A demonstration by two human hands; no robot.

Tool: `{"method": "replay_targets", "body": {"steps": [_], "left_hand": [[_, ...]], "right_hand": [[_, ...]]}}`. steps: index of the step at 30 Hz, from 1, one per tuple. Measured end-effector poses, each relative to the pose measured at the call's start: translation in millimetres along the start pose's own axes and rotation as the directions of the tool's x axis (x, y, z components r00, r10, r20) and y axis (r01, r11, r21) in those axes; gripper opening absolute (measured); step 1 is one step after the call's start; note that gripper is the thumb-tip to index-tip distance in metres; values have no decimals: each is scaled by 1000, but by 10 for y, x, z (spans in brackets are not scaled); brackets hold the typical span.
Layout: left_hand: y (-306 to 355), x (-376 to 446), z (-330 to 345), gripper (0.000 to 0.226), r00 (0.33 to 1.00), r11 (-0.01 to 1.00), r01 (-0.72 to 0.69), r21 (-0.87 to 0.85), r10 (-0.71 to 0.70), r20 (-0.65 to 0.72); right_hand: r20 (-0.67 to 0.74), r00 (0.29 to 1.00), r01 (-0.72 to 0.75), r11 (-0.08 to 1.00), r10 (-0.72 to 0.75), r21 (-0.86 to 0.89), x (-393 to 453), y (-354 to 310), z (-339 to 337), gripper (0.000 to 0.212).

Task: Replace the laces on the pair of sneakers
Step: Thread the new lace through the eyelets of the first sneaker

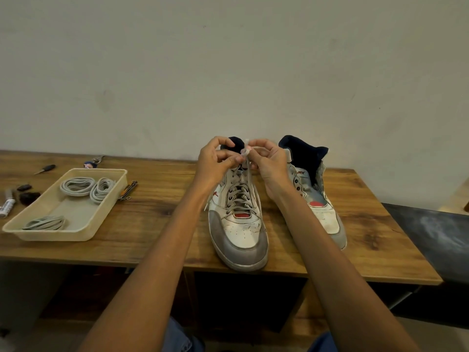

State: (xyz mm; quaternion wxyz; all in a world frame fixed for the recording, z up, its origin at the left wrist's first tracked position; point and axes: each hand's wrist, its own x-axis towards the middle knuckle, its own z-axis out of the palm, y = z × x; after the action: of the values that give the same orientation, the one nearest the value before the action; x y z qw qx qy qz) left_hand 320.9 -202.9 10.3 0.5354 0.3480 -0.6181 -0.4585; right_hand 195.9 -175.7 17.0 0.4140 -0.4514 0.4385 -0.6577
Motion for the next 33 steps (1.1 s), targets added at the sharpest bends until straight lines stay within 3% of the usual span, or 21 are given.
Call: {"method": "replay_targets", "body": {"steps": [3, 7, 10, 16, 21, 24, 26, 30, 33], "left_hand": [[-12, 8, -6, 31, 1000, 998, -5, 58, 5, -9], [-25, 17, 9, 18, 999, 999, -23, 22, 24, -32], [-21, 13, 15, 13, 998, 1000, 9, -7, -9, -64], [26, -24, 18, 9, 996, 998, 45, -43, -48, -70], [2, 3, -1, 12, 996, 993, -26, 116, 36, -84], [0, 11, 25, 14, 990, 992, -24, 123, 40, -133], [13, 17, 41, 13, 986, 995, 4, 101, 13, -167], [7, 29, 33, 13, 985, 996, 48, 76, -35, -168], [-14, 39, 22, 12, 980, 959, -65, 276, 114, -165]], "right_hand": [[47, 997, 61, 990, -55, -127, 13, -5, -12, 13], [235, 967, 170, 936, -99, -307, 75, -63, -103, 17], [287, 953, 192, 925, -96, -328, 74, -96, -144, 19], [70, 991, 128, 942, -112, -309, 16, -21, 5, 19], [-110, 985, 91, 939, -134, -330, 52, 70, 66, 18], [-71, 983, 130, 912, -171, -390, 61, 74, 68, 5], [-14, 987, 140, 903, -159, -406, 58, 63, 70, 9], [124, 961, 274, 767, -248, -580, 40, 53, 86, 19], [163, 923, 358, 621, -349, -697, 48, 73, 104, 16]]}}
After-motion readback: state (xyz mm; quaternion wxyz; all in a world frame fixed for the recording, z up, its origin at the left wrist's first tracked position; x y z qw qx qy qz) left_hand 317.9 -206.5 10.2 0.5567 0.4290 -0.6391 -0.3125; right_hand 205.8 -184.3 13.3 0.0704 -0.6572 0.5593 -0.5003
